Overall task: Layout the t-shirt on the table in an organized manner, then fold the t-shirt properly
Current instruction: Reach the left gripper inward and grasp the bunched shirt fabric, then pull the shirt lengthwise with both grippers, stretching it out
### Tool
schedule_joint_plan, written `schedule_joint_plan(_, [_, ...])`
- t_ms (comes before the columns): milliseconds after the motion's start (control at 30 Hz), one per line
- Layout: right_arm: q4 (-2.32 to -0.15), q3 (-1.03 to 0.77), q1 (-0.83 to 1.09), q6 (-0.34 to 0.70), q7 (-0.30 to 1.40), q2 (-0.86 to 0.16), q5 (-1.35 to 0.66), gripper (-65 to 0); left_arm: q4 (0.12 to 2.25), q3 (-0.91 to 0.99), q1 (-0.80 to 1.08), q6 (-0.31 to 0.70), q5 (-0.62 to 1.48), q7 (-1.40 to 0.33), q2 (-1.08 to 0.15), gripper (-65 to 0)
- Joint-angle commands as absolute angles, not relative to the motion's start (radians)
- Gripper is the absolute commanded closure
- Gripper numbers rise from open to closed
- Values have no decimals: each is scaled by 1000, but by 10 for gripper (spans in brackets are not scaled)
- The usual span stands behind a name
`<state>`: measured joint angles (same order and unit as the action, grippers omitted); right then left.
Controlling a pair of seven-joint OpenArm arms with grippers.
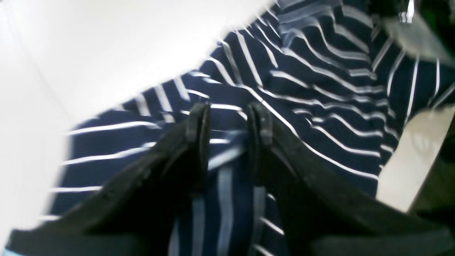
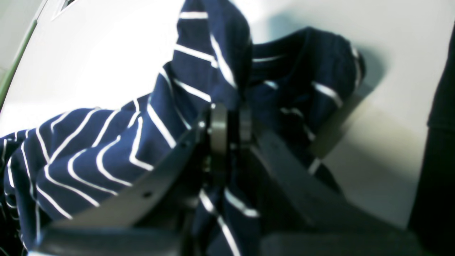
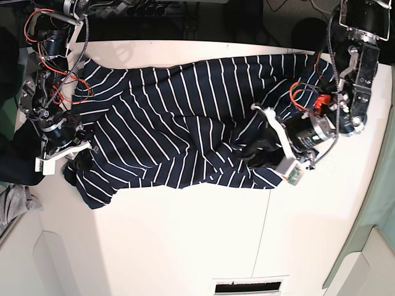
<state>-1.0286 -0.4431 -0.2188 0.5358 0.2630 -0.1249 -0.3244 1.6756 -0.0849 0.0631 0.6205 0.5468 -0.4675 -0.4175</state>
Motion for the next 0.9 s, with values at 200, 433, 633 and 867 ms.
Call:
schedule_joint_plan(200, [-1048, -445, -238, 550, 240, -135, -340, 0, 1686, 66, 52, 484, 561, -482, -447, -205])
schedule_joint_plan(433, [-1048, -445, -237, 550, 240, -135, -340, 0, 1445, 107, 57, 400, 524, -445, -449, -250])
schedule_joint_plan(633, [-1048, -445, -237, 550, 240, -135, -340, 0, 1215, 107, 38, 423, 561, -368, -446, -375])
schedule_joint_plan(867, [-1048, -445, -237, 550, 240, -135, -341, 0, 1149, 107, -14, 427, 561, -355, -408, -375])
